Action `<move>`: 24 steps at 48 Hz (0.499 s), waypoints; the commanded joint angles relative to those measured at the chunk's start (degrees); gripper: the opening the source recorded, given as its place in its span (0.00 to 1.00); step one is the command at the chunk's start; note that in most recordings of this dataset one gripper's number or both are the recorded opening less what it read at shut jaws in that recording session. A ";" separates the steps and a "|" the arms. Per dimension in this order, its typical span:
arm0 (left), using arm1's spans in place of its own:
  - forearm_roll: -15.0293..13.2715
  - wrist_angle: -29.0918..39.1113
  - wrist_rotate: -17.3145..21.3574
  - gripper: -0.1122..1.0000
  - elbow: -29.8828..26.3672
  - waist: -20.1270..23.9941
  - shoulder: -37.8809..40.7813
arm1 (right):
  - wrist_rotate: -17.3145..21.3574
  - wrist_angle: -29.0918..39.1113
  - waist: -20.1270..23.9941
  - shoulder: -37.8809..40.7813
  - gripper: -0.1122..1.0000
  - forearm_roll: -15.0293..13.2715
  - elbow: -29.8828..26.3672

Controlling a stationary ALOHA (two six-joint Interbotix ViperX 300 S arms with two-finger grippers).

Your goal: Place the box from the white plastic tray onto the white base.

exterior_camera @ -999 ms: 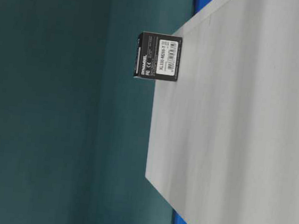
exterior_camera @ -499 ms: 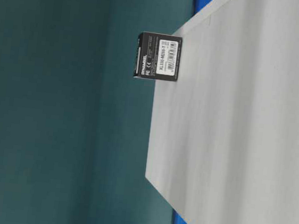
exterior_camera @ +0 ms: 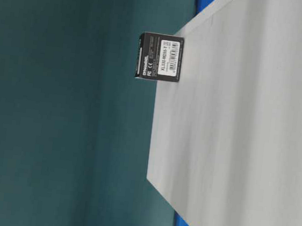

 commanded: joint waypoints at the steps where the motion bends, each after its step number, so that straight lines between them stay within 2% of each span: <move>1: 0.18 -0.26 -0.09 0.04 -1.58 -0.26 0.53 | -2.72 0.26 -2.29 1.67 0.07 1.14 -0.79; 10: 0.18 -0.18 -0.09 0.04 -1.58 -0.26 0.44 | -8.53 0.44 -7.03 4.83 0.07 4.83 -0.97; 13: 0.18 -0.26 -0.09 0.04 -1.58 -0.35 0.26 | -10.02 0.44 -8.70 6.15 0.07 7.03 -1.14; 20: 0.18 -0.26 -0.09 0.04 -1.58 -0.35 0.26 | -15.91 0.97 -13.80 9.84 0.07 14.24 -2.20; 24: 0.18 -0.26 -0.09 0.04 -1.58 -0.26 0.18 | -19.60 1.05 -16.17 11.60 0.07 16.88 -2.81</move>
